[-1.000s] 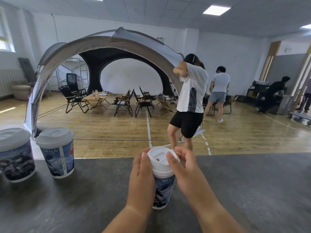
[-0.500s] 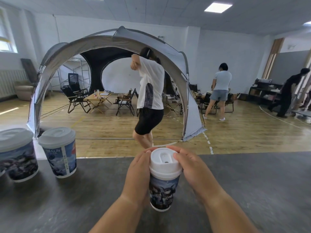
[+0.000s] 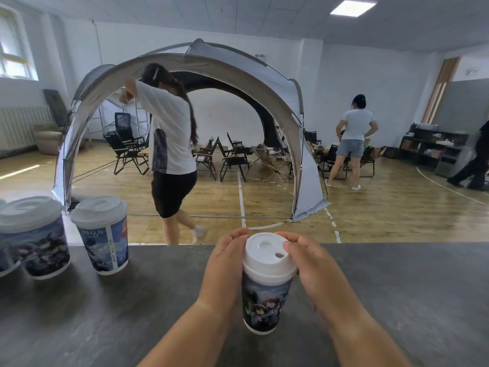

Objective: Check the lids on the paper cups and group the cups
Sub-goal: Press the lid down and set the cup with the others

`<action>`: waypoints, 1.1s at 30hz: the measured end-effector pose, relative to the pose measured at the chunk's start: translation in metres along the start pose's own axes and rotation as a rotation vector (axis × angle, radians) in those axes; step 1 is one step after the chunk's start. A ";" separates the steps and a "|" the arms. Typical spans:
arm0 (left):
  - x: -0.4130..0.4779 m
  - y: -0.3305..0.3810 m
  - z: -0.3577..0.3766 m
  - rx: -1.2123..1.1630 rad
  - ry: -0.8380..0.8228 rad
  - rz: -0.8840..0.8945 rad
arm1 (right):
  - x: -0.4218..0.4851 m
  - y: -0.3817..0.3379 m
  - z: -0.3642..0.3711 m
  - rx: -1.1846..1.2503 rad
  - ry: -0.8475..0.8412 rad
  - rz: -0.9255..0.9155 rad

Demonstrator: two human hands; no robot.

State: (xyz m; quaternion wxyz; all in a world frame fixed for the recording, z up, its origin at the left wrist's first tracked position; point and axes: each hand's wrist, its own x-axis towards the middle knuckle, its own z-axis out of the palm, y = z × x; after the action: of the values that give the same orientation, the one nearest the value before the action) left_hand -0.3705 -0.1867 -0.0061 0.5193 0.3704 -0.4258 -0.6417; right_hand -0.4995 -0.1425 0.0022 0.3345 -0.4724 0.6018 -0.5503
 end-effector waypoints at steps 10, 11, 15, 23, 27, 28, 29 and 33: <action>0.006 0.001 0.000 0.082 -0.074 -0.083 | 0.005 -0.004 -0.005 -0.050 -0.091 -0.030; 0.006 0.001 0.000 0.100 -0.064 -0.061 | 0.003 -0.003 -0.005 -0.057 -0.075 -0.056; 0.006 -0.001 -0.005 0.097 -0.035 0.014 | -0.018 0.003 0.002 -0.010 0.052 -0.139; 0.018 0.013 -0.007 0.136 -0.128 -0.083 | -0.022 0.014 0.008 -0.025 0.042 -0.199; 0.015 0.010 -0.009 0.124 -0.132 -0.100 | -0.022 0.023 0.009 0.013 0.019 -0.275; 0.015 0.009 -0.010 0.123 -0.115 -0.091 | -0.023 0.026 0.010 0.013 -0.034 -0.307; 0.014 0.009 -0.010 0.123 -0.101 -0.083 | -0.024 0.031 0.010 -0.009 -0.083 -0.337; 0.015 0.010 -0.010 0.173 -0.097 -0.067 | -0.021 0.045 0.010 -0.147 -0.093 -0.515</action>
State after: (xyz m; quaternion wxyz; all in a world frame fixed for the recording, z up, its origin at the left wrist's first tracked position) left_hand -0.3602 -0.2040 -0.0007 0.4422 0.3964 -0.4916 -0.6369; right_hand -0.4920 -0.1289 -0.0462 0.1756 -0.6578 0.4841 -0.5496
